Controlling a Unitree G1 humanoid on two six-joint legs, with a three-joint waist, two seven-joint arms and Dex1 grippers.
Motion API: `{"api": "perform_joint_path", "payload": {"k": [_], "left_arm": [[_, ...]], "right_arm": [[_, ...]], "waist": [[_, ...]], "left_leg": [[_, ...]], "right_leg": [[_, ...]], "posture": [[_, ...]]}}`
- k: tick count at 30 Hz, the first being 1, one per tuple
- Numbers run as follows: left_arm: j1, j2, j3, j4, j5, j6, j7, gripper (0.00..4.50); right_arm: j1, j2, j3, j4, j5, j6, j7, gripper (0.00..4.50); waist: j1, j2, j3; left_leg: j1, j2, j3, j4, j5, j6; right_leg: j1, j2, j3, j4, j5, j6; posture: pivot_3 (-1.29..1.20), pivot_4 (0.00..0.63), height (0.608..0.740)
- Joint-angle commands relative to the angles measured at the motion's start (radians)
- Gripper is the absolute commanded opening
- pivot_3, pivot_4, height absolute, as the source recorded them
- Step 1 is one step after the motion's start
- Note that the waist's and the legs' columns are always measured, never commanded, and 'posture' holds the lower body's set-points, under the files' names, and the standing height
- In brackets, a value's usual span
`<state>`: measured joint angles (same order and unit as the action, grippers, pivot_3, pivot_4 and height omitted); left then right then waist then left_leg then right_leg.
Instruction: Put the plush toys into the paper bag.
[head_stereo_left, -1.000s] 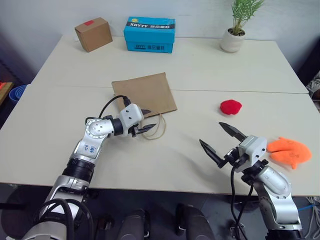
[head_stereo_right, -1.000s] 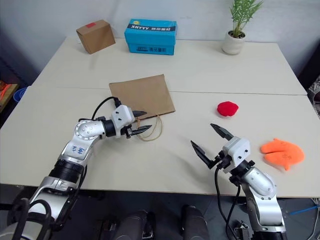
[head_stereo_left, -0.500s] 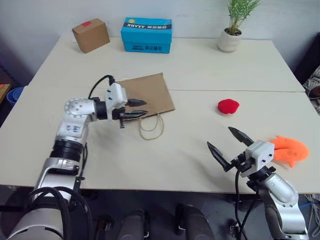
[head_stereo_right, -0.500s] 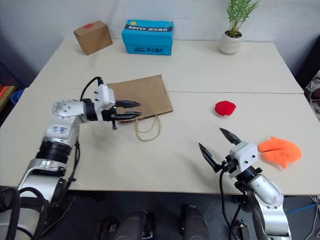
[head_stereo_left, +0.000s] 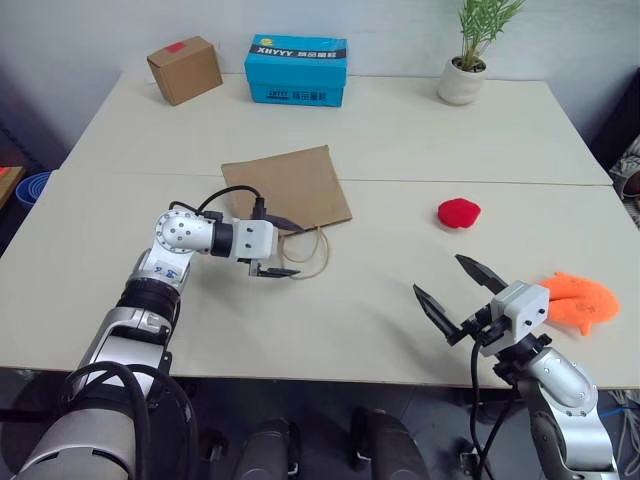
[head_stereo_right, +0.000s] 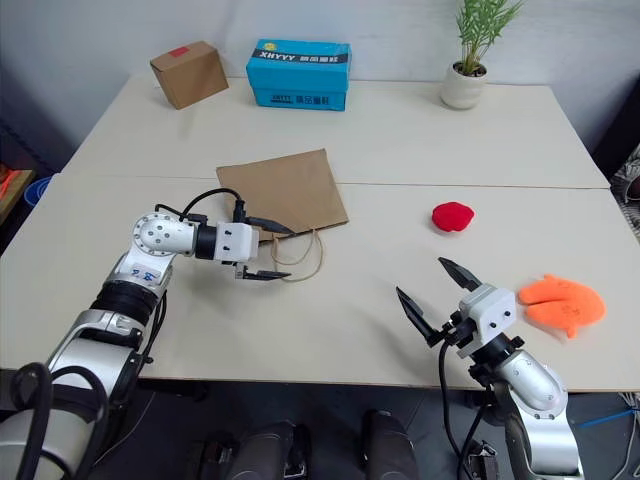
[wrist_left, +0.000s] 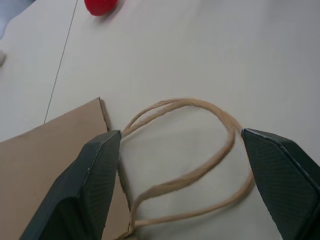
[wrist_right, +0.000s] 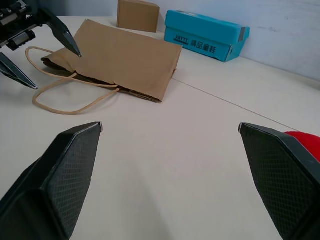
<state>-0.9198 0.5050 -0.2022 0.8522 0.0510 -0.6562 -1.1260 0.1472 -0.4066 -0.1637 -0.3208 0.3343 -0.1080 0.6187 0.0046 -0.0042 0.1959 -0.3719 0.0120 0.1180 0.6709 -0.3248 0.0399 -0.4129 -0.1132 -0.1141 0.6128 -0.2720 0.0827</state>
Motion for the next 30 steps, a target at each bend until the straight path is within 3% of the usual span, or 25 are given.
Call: {"api": "perform_joint_path", "payload": {"k": [1,7,11,14,19,30], "left_arm": [[-0.054,-0.024,0.019,0.048,-0.006,-0.010,0.035,3.08],[-0.089,-0.008,0.017,0.102,-0.007,0.013,-0.014,1.34],[-0.106,-0.033,0.066,0.068,-0.120,0.117,-0.120,0.11],[-0.098,-0.069,0.118,-0.077,-0.297,0.364,-0.275,0.04],[-0.085,-0.108,0.142,-0.284,-0.405,0.633,-0.277,0.04],[-0.029,-0.168,0.152,-0.521,-0.481,0.844,-0.194,0.00]], "right_arm": [[0.011,0.000,-0.014,-0.049,0.004,-0.014,-0.015,4.50],[0.017,0.002,-0.005,-0.057,-0.005,-0.016,-0.025,4.50],[-0.004,0.000,0.022,-0.063,-0.002,0.005,-0.021,4.50],[-0.059,0.001,0.081,-0.091,0.031,0.135,-0.035,4.50],[-0.199,0.014,0.175,-0.114,0.056,0.333,-0.058,4.50],[-0.471,0.088,0.336,0.076,-0.067,0.488,-0.113,0.86]], "waist": [[0.001,0.000,0.000],[-0.005,0.000,0.000],[-0.005,0.000,0.000],[-0.006,0.000,0.000],[-0.005,0.000,0.000],[-0.007,0.000,0.000]], "left_leg": [[0.000,0.000,0.000,0.000,0.000,0.000],[0.000,0.000,0.000,0.000,0.000,0.001],[0.000,0.000,0.000,0.001,0.000,0.001],[-0.002,0.001,0.000,0.006,-0.001,0.001],[-0.004,0.002,-0.001,0.013,-0.003,0.002],[-0.004,0.002,-0.001,0.013,-0.003,0.002]], "right_leg": [[0.000,0.000,0.000,0.000,0.000,0.000],[0.000,0.000,0.000,0.000,0.000,0.000],[0.000,0.000,0.000,0.000,0.000,0.000],[-0.001,0.000,-0.001,0.002,0.000,0.000],[-0.001,0.000,0.003,0.006,0.000,0.000],[-0.001,0.001,0.007,0.006,0.000,0.000]], "posture": [[0.00,0.150,0.740],[0.00,0.150,0.740],[0.00,0.150,0.740],[0.00,0.150,0.740],[0.00,0.150,0.740],[0.00,0.150,0.740]]}}
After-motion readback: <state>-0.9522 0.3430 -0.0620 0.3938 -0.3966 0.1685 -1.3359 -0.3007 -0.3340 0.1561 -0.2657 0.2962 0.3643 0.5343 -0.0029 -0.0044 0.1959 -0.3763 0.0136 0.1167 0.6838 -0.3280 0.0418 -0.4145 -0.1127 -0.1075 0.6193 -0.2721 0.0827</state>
